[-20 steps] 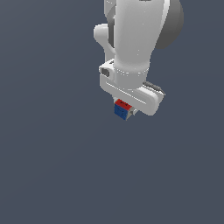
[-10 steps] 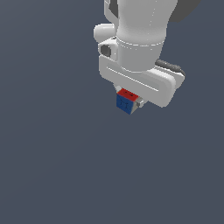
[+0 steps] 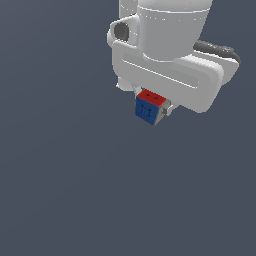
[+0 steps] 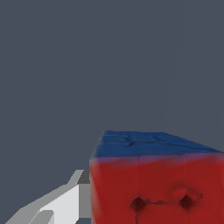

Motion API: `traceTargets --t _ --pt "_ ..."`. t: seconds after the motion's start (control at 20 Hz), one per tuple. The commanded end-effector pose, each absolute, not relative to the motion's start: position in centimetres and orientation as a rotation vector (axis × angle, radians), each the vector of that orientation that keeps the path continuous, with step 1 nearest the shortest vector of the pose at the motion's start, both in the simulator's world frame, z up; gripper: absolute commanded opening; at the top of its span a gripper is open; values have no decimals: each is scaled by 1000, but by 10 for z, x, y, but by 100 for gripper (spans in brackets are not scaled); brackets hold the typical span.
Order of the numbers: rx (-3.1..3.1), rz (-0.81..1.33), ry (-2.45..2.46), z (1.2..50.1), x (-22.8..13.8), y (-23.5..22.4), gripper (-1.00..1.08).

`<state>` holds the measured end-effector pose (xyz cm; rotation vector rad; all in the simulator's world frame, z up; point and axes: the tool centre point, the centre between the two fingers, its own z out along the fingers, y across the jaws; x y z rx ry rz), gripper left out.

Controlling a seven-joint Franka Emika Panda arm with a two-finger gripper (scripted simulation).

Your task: Pick up the object and move it to a goal position.

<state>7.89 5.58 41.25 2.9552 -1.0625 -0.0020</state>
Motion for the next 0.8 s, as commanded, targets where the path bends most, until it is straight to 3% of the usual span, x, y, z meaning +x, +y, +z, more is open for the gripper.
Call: traceTargets --t 0.0,0.75 --pt "2956 0 -1063 421 82 56 -100" --pt "2956 0 -1062 437 90 58 -100"
